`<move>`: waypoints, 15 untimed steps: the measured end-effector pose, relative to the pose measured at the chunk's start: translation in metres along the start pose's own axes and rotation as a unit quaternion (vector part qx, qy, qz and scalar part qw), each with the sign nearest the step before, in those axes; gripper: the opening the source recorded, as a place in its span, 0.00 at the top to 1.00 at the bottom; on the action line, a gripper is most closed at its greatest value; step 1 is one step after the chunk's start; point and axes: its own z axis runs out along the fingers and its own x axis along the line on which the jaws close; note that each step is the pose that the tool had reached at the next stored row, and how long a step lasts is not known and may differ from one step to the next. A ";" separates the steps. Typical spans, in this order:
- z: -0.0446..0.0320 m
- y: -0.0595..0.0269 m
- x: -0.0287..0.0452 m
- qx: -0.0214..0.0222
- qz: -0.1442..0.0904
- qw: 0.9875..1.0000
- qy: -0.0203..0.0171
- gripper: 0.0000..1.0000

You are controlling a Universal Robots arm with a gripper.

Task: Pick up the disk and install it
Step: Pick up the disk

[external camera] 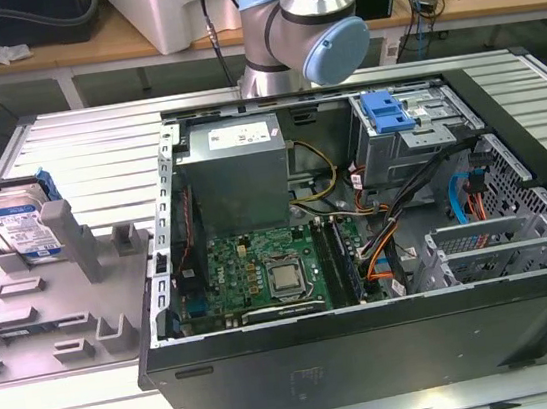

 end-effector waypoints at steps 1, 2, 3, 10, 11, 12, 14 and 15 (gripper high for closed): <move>0.0000 0.0000 0.0000 0.000 0.000 1.000 0.000 0.63; 0.0000 0.0000 0.0000 0.000 0.000 1.000 0.000 0.57; 0.0001 0.0000 0.0000 0.000 0.000 1.000 0.000 0.57; 0.0002 0.0003 0.0000 0.000 -0.031 1.000 0.004 0.50; 0.0003 0.0003 0.0001 0.000 -0.042 0.999 0.005 0.50; 0.0003 0.0004 0.0001 0.000 -0.051 0.999 0.005 0.50; 0.0005 0.0005 0.0000 0.000 -0.079 0.997 0.007 0.50; 0.0006 0.0007 0.0000 0.000 -0.089 0.996 0.007 0.50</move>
